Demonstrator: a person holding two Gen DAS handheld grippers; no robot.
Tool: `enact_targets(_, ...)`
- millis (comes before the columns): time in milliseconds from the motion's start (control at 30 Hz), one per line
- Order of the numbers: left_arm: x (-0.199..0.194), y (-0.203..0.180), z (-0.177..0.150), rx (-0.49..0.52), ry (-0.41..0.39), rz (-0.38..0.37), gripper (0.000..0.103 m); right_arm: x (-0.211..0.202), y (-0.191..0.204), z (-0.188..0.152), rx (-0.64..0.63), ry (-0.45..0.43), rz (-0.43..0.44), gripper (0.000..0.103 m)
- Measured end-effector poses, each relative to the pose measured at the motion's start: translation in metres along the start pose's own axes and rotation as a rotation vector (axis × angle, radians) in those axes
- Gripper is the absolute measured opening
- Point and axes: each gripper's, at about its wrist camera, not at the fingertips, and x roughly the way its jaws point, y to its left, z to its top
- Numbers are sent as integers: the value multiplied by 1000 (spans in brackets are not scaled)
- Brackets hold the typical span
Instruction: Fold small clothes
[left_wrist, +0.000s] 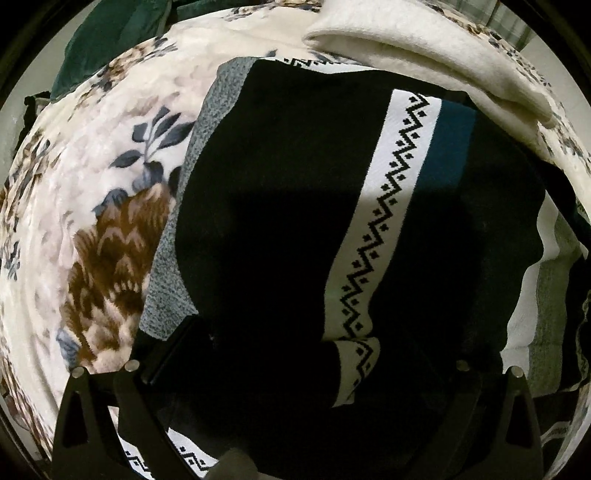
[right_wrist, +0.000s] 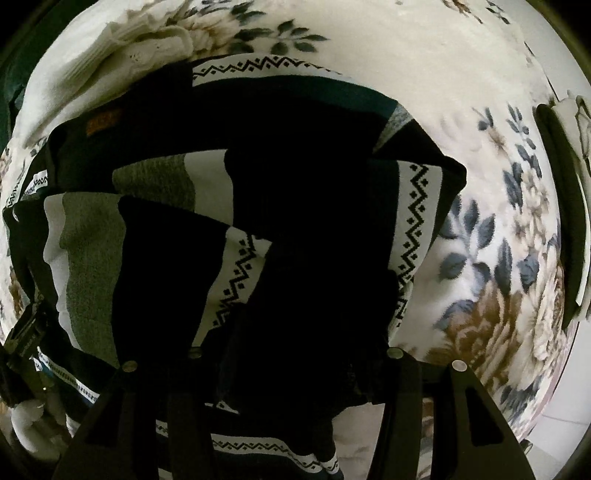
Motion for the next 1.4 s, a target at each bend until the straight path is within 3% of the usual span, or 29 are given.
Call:
enact_targets(300, -51, 2, -11, -44, -20, -20, 103, -18, 7, -15, 31, -16, -47, 54)
enact_targets(567, -119, -31, -43, 72, -43, -40, 103, -102, -44, -66, 164, -27, 150, 57)
enact_targets(767, -142, -101, -113, 231, 41, -77, 103, -144, -111, -102, 175, -6, 183, 61)
enact_targets(1000, -136, -196, -233, 282, 268, -152, 103, -106, -188, -122, 141, 82, 165, 61)
enact_targets(1200, -103, -257, -315, 335, 401, -134, 103, -75, -217, -122, 127, 129, 194, 61)
enact_targets(1267, -86, -268, -333, 366, 423, -93, 96, -63, -219, -117, 119, 141, 216, 61)
enact_targets(1367, -83, -273, -342, 406, 353, -41, 69, -50, -214, -100, 114, 144, 257, 61)
enact_targets(1400, -88, -270, -340, 398, 330, -51, 48, -47, -212, -94, 111, 141, 275, 61)
